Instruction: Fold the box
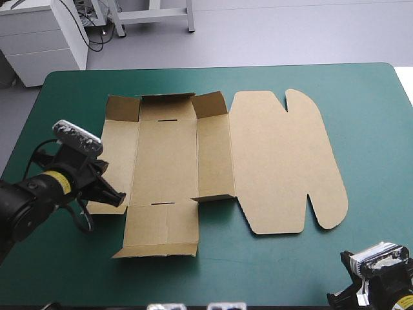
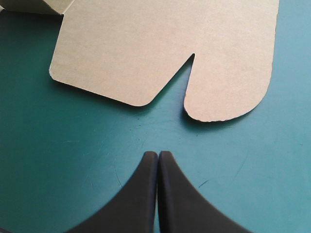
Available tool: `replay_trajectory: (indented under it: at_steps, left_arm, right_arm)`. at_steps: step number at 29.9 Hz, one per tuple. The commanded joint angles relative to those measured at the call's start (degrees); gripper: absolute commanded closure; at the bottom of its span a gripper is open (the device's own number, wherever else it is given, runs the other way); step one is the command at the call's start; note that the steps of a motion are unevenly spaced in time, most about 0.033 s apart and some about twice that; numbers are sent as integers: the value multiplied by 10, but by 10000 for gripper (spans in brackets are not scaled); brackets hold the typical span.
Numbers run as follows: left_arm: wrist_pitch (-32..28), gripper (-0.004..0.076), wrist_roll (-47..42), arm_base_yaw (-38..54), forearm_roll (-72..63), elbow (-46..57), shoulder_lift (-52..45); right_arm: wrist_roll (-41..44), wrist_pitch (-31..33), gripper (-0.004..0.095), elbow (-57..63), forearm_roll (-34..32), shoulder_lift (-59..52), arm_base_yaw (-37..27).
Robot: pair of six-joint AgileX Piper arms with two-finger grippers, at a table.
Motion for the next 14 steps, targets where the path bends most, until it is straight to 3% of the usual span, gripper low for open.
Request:
replay_trajectory:
  at_steps: [1, 7, 11, 14]
  left_arm:
    - [-26, 706, 8, -1, 9, -50, 39]
    - [-24, 706, 37, 10, -5, -74, 87]
    - [-8, 706, 106, 94, -90, -74, 95]
    - [3, 706, 195, 205, -209, -74, 95]
  right_arm:
    - [1, -35, 922, -15, 5, 7, -1]
    - [1, -31, 922, -15, 6, 7, -1]
    - [1, -24, 922, -15, 6, 7, -1]
    - [1, -17, 922, -15, 6, 7, -1]
